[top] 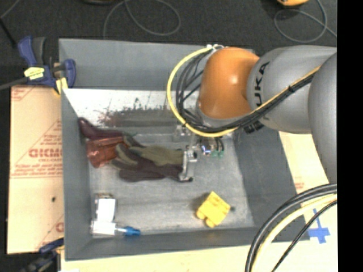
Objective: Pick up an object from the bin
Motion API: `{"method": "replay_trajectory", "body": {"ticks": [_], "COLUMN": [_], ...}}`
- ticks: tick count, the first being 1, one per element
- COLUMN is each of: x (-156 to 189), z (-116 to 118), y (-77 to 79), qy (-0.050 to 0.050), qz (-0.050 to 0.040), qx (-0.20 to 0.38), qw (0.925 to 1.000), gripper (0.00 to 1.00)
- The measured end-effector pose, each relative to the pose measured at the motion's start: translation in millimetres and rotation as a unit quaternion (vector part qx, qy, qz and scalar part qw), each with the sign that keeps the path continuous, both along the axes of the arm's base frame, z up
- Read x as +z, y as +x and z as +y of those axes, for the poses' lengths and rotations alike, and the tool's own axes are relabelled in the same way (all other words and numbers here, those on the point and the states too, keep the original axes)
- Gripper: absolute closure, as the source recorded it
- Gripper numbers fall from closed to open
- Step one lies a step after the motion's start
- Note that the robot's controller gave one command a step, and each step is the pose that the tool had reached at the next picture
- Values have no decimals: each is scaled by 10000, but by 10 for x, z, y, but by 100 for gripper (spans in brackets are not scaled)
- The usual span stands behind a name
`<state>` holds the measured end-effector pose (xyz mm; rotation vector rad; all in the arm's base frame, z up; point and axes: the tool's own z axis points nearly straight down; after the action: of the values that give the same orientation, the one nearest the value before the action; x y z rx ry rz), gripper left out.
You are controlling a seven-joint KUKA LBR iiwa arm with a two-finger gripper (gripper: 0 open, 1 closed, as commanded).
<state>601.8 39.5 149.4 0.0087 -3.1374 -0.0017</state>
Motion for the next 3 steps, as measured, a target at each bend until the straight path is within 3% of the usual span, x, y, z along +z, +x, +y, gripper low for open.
{"method": "replay_trajectory", "body": {"ticks": [1,3], "x": [43,-804], "z": [0,27], "y": [9,2], "qy": [3,7], "qz": [-30,-32], "qx": [-3,-722], "qw": [10000,9974], "gripper": [0,0]}}
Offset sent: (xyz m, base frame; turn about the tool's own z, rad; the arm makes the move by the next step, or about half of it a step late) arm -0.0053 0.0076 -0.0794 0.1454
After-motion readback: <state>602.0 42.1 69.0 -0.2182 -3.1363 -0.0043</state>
